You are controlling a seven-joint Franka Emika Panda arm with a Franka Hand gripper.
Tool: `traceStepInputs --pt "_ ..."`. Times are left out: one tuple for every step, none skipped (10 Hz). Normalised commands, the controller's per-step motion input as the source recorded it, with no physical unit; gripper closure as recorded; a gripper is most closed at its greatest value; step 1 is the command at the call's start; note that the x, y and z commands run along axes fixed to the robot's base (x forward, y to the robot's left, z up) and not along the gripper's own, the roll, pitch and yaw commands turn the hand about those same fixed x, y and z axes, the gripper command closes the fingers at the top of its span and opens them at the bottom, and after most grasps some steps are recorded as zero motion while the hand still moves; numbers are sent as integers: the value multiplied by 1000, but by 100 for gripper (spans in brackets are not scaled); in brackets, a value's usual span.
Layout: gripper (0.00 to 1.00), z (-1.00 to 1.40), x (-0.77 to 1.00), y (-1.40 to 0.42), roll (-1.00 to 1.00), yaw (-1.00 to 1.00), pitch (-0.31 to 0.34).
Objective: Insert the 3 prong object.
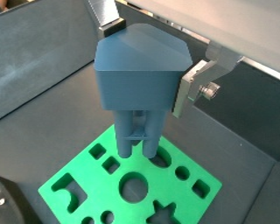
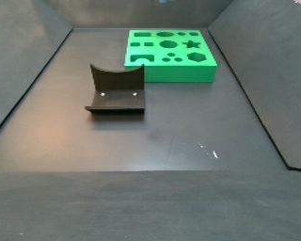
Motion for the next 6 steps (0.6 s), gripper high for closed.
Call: traceStepInputs --pt "100 -414 -94 914 -251 0 0" --pt "100 -509 -77 906 -313 0 0" --pt "100 -503 -94 909 -311 0 0" --pt "100 -380 -177 874 -220 0 0" --pt "100 -280 -20 583 -81 -377 0" --pt "100 -209 0 186 0 -863 0"
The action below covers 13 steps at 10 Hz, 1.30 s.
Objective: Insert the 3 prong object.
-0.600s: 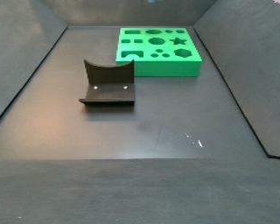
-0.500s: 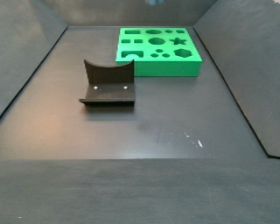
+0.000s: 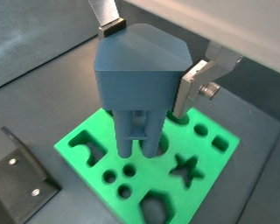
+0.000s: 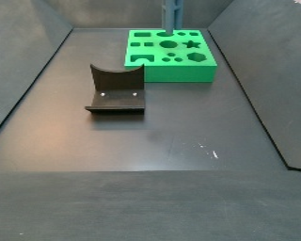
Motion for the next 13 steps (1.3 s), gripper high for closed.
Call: traceStepInputs --pt "100 -231 0 0 6 -1000 0" --pt "100 -220 0 0 0 -1000 0" --pt "100 -149 0 0 0 -1000 -19" --pt "100 -74 314 177 -39 -857 -43" --pt "100 0 389 634 -174 -260 -37" --pt "100 0 394 866 -241 0 -1" --pt "100 0 351 886 -213 0 0" --pt "100 -111 31 60 0 -971 -6" --pt "100 -180 0 0 0 -1000 0" --pt "100 -209 0 0 0 -1000 -10" --pt "100 -349 0 0 -1 -1000 -47" --pt "100 -443 -83 0 0 -1000 -37" --pt "100 -580 -397 -137 -13 -677 -87"
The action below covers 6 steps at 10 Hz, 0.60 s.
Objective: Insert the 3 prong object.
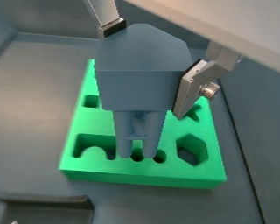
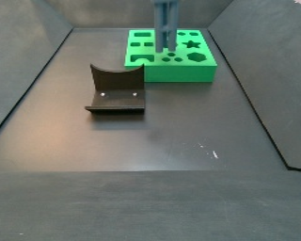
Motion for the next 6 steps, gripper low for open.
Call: traceStepInputs --pt "100 -371 -386 -134 -24 -286 -99" --pt "100 0 -31 0 24 0 -4" --pt "100 -86 -160 60 0 -29 -39" --pt "100 -354 -100 49 -13 -174 -37" --pt "100 -569 -254 0 -63 -180 -100" --pt "100 -506 -34 0 -191 -63 -74"
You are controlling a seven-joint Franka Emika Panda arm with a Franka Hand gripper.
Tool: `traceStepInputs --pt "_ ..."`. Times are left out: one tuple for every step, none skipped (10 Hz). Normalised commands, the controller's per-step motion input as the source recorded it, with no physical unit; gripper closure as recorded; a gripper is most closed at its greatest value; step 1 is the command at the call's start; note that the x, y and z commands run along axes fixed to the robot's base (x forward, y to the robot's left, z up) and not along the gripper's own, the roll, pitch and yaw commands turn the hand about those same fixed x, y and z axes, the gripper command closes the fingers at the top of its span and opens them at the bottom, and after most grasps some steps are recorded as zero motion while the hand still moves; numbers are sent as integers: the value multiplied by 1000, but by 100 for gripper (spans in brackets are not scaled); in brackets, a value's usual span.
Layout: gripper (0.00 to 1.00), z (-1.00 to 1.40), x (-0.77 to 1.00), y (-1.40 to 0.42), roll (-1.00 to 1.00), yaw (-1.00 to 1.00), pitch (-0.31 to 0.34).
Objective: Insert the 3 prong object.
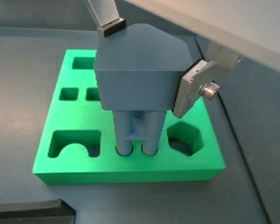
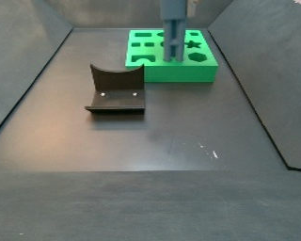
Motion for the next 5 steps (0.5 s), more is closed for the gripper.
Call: traceStepInputs --pt "100 -637 249 0 -166 -14 -17" --pt "100 -594 123 0 -19 0 -49" --pt "100 -106 3 0 -54 -37 0" --pt "100 -49 3 54 -80 0 0" --pt "100 0 0 0 0 0 0"
